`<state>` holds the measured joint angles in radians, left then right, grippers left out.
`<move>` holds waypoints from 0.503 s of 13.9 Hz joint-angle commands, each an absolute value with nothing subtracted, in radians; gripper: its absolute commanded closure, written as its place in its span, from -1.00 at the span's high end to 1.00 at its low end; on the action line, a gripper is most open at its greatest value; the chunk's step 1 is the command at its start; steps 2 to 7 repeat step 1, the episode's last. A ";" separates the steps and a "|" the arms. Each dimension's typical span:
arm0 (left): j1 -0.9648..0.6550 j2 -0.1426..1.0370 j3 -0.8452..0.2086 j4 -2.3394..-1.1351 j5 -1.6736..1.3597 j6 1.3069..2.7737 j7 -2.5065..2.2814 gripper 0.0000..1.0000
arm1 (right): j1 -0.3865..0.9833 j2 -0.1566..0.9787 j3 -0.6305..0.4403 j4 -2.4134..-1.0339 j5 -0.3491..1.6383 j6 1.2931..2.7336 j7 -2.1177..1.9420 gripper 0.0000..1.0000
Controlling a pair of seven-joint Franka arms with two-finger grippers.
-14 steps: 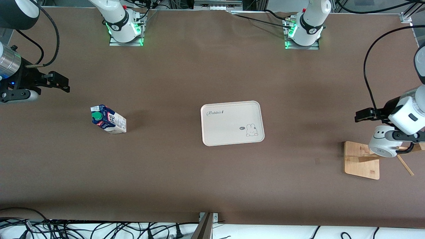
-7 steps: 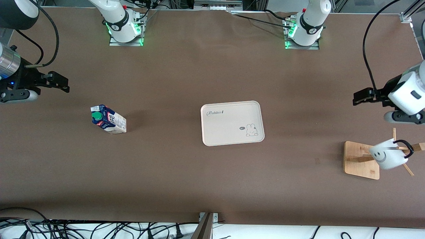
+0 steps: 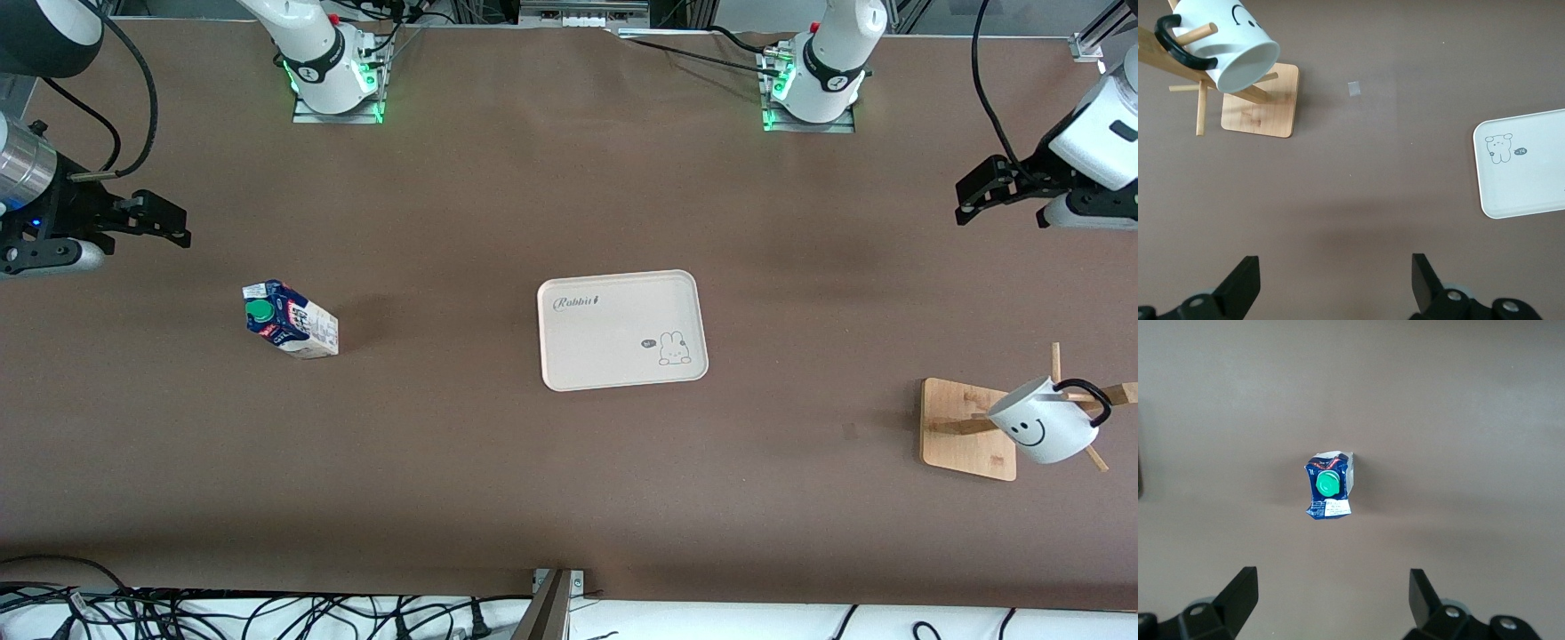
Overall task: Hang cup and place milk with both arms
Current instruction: 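Open the left gripper and lift it away from the hung mug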
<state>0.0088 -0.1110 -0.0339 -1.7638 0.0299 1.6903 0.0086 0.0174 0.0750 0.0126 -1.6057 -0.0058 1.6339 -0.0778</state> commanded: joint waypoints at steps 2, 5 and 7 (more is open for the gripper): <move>-0.006 -0.133 -0.003 -1.796 0.009 1.718 0.032 1.00 | -0.003 0.067 0.031 -1.600 0.009 1.629 -0.075 1.00; -0.006 -0.133 -0.003 -1.796 0.009 1.718 0.032 1.00 | -0.003 0.067 0.031 -1.600 0.009 1.629 -0.075 1.00; -0.006 -0.133 -0.003 -1.796 0.009 1.718 0.032 1.00 | -0.003 0.067 0.031 -1.600 0.009 1.629 -0.075 1.00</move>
